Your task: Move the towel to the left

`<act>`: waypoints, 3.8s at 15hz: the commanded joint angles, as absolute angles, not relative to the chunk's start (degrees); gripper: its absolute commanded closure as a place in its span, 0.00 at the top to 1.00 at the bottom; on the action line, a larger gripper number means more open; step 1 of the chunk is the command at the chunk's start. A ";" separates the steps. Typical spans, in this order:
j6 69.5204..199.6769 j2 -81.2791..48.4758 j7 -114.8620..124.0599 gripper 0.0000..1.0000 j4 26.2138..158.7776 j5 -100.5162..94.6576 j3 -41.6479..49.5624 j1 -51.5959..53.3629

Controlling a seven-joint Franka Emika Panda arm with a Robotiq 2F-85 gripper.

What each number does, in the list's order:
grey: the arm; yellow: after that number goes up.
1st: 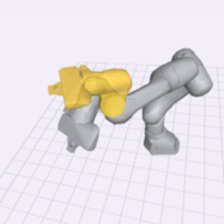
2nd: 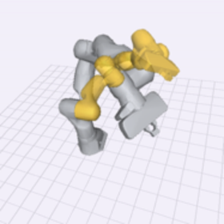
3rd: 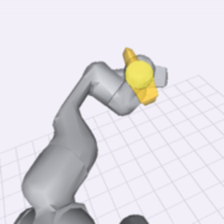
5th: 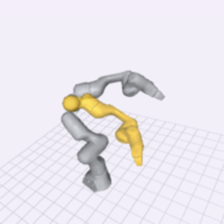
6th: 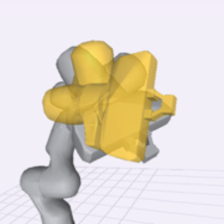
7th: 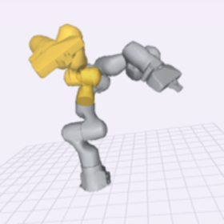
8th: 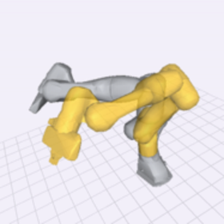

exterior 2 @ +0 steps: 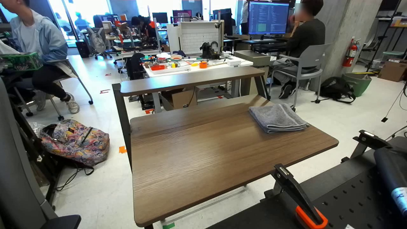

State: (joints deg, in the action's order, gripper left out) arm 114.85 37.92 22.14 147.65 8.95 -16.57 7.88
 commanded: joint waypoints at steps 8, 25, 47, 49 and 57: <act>139.23 12.84 33.82 1.00 140.72 3.20 -16.15 -2.41; 144.10 -40.74 44.60 1.00 103.51 7.45 4.93 -1.07; 145.90 -53.51 50.40 1.00 95.69 9.43 7.38 2.20; 145.01 -54.30 50.81 1.00 94.66 9.06 7.70 3.37; 137.72 -58.38 52.24 1.00 88.35 6.49 8.10 8.28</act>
